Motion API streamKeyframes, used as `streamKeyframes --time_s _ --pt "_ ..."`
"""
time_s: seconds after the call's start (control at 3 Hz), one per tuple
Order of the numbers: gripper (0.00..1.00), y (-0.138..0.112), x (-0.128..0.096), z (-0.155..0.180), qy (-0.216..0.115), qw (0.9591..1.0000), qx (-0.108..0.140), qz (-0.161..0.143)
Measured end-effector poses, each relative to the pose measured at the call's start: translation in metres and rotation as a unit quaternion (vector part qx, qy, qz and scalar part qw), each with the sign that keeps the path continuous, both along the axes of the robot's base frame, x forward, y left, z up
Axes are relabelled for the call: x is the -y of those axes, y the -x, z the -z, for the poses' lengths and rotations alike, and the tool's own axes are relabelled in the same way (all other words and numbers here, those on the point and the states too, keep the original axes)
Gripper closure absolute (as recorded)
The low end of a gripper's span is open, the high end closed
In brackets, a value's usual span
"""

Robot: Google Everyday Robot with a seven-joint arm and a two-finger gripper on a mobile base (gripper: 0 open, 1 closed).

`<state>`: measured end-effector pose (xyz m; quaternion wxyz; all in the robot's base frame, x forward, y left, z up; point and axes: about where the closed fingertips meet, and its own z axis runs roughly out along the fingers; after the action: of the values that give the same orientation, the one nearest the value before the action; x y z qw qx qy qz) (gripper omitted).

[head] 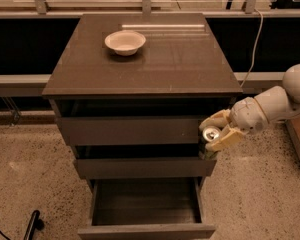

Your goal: Pick green can from bottom drawer and place on counter

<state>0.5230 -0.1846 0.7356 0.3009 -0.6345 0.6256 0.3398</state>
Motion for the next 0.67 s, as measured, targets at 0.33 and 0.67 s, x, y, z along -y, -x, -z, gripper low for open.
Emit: streamKeyframes --time_s 0.33,0.67 --pt "1.00 -0.006 -0.012 -0.041 0.012 0.9997 0.019 -0.006" --pt "1.00 -0.015 -0.021 -0.077 0.025 0.9992 0.030 -0.009"
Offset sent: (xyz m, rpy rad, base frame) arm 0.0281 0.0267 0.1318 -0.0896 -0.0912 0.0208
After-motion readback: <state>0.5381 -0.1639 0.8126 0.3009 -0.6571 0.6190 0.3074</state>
